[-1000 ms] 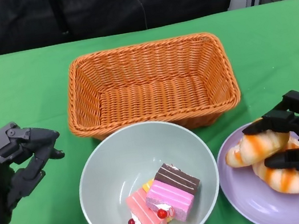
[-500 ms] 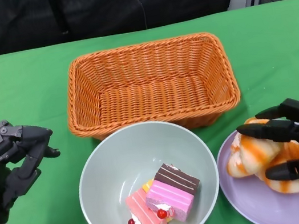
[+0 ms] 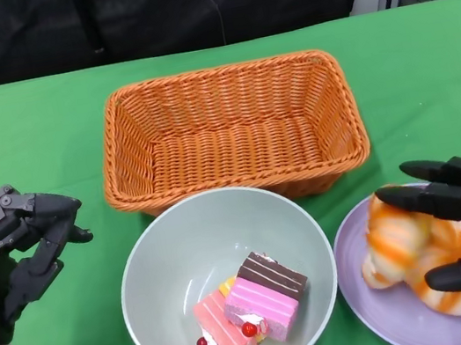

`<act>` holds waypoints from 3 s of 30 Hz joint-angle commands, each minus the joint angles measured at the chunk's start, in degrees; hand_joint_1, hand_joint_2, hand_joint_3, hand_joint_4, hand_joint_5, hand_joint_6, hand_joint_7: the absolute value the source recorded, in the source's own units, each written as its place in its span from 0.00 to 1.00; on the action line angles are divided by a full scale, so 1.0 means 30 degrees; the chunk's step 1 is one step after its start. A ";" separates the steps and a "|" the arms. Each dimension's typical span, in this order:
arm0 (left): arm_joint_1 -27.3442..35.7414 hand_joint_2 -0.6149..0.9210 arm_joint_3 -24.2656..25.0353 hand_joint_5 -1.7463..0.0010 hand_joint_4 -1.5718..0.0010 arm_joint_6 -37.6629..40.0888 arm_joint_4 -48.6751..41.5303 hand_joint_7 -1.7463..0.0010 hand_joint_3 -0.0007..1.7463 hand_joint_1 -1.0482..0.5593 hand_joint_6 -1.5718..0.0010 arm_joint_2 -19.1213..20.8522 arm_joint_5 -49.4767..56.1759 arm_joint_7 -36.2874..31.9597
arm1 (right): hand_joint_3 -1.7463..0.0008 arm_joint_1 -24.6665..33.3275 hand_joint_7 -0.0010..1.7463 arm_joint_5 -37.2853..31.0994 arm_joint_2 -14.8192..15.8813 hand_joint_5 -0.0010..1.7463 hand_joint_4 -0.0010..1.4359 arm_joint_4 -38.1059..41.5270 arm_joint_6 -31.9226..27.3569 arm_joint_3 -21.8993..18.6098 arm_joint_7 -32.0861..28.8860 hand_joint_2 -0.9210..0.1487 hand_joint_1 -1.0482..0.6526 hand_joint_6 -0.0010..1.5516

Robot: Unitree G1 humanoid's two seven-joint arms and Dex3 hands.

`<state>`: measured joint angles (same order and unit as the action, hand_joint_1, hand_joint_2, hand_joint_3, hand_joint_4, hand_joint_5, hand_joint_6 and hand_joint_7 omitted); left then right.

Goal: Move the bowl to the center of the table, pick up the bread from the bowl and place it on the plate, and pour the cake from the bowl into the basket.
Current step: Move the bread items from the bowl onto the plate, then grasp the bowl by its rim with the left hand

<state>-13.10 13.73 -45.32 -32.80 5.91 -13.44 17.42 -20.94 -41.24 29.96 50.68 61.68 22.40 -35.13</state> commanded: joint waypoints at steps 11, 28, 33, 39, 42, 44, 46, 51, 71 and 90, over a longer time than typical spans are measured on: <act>-0.0230 1.00 0.0113 0.29 0.44 -0.0187 -0.0413 0.45 0.17 0.53 0.40 0.0292 0.0353 -0.0304 | 0.74 0.0404 0.01 0.1211 -0.0347 0.08 0.33 -0.0034 0.1637 -0.1733 0.0256 0.00 0.00 0.27; -0.0071 1.00 0.0133 0.31 0.44 -0.0231 -0.0234 0.49 0.17 0.53 0.39 0.0392 0.0347 -0.0229 | 0.81 -0.0311 0.03 0.5288 -0.3498 0.12 0.46 0.1730 0.3647 -0.4665 0.0004 0.00 0.14 0.40; -0.0078 1.00 0.0127 0.34 0.43 -0.0457 -0.0207 0.58 0.15 0.53 0.35 0.0473 0.0402 -0.0183 | 0.89 -0.0025 0.05 0.9031 -0.3995 0.15 0.50 0.1608 0.3385 -0.5083 0.3983 0.00 0.29 0.45; 0.0037 1.00 0.0193 0.35 0.43 -0.0527 0.0261 0.63 0.13 0.53 0.33 0.0623 0.1038 -0.0667 | 0.81 -0.0445 0.12 0.9655 -0.4665 0.33 0.59 0.2310 0.4042 -0.6287 0.5129 0.10 0.56 0.66; 0.0113 1.00 0.0131 0.36 0.44 -0.0851 0.0340 0.64 0.13 0.52 0.33 0.0817 0.1790 -0.1115 | 0.65 -0.0465 0.12 0.9829 -0.4933 0.40 0.56 0.2465 0.4108 -0.6663 0.5649 0.24 0.54 0.65; 0.0225 1.00 0.0132 0.38 0.45 -0.0918 0.0637 0.68 0.11 0.51 0.33 0.0828 0.2270 -0.1612 | 0.67 -0.0303 0.11 0.9705 -0.5107 0.41 0.55 0.2238 0.3828 -0.6934 0.5755 0.22 0.53 0.64; 0.0388 1.00 0.0105 0.45 0.46 -0.0955 0.1091 0.78 0.08 0.51 0.33 0.0831 0.2457 -0.1862 | 0.74 -0.0188 0.08 0.9432 -0.5167 0.41 0.54 0.1998 0.3600 -0.7111 0.5770 0.16 0.53 0.62; 0.0776 1.00 -0.0144 0.53 0.49 -0.0883 0.2030 0.88 0.06 0.52 0.35 0.0956 0.2392 -0.1748 | 0.77 -0.0009 0.07 0.9182 -0.5340 0.41 0.53 0.1551 0.3238 -0.7447 0.5989 0.13 0.54 0.61; 0.3033 1.00 -0.1641 0.98 0.53 -0.2504 0.4079 1.00 0.04 0.51 0.56 0.2056 0.4739 -0.1795 | 0.57 -0.0204 0.07 1.0320 -0.5840 0.44 0.55 0.1793 0.3342 -0.8254 0.7556 0.25 0.60 0.70; 0.3638 0.99 -0.1819 0.99 0.65 -0.3459 0.4062 0.99 0.02 0.45 0.67 0.3891 0.4499 -0.1200 | 0.55 -0.0247 0.08 1.0317 -0.6247 0.45 0.55 0.1824 0.3186 -0.8821 0.7812 0.26 0.60 0.70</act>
<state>-2.96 8.38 -55.05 -21.33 16.04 -0.10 13.32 -21.40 -11.51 11.25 55.86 71.18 -3.39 -11.84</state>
